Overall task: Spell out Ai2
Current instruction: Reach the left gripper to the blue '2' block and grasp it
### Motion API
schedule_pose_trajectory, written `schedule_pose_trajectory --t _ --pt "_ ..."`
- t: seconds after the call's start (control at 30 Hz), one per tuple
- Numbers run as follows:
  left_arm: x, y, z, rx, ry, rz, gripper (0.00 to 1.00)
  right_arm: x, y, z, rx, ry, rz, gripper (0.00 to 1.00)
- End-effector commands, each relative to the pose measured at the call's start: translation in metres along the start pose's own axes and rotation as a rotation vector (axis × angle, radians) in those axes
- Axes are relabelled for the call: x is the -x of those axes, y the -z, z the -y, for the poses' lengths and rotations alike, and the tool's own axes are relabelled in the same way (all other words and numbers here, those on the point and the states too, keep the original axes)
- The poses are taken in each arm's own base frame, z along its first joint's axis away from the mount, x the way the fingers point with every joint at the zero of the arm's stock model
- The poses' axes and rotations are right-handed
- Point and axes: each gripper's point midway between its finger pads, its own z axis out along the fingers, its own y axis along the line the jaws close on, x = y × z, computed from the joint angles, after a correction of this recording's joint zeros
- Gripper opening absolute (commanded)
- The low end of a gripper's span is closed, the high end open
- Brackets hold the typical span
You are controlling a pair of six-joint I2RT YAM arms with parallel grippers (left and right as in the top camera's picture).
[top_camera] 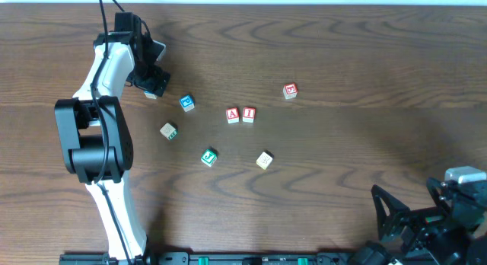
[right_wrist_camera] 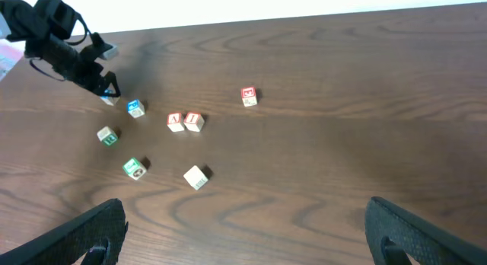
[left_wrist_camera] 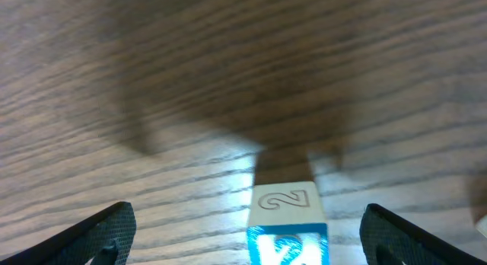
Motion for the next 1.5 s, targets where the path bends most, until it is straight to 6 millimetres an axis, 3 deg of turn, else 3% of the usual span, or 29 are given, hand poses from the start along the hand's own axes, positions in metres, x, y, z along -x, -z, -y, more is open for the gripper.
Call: schedule_pose_trajectory --t 0.0,0.07,0.2,0.33,0.73,1.23,1.47 --pt "-0.005 -0.007 0.001 -0.031 -0.026 -0.023 1.00 0.000 0.000 0.003 -0.019 -0.023 0.003 0.99" --pt "-0.010 -0.009 0.003 -0.038 -0.041 -0.047 1.00 0.000 0.000 0.003 -0.019 -0.025 0.002 0.99" --pt "-0.013 -0.010 -0.001 -0.028 -0.042 -0.055 0.86 0.000 0.000 0.003 -0.019 -0.025 0.002 0.99" --pt "-0.015 -0.011 -0.003 -0.031 -0.031 -0.061 0.80 0.000 0.000 0.003 -0.019 -0.026 0.003 0.99" --pt "-0.006 -0.021 0.010 -0.110 -0.012 -0.012 0.73 0.000 0.000 0.003 -0.019 -0.042 0.003 0.99" --pt "0.001 -0.023 0.008 -0.105 0.003 0.015 0.46 0.000 0.000 0.003 -0.019 -0.052 0.004 0.99" --pt "-0.003 -0.022 0.008 -0.105 0.015 -0.004 0.44 0.000 0.000 0.003 -0.019 -0.052 0.004 0.99"
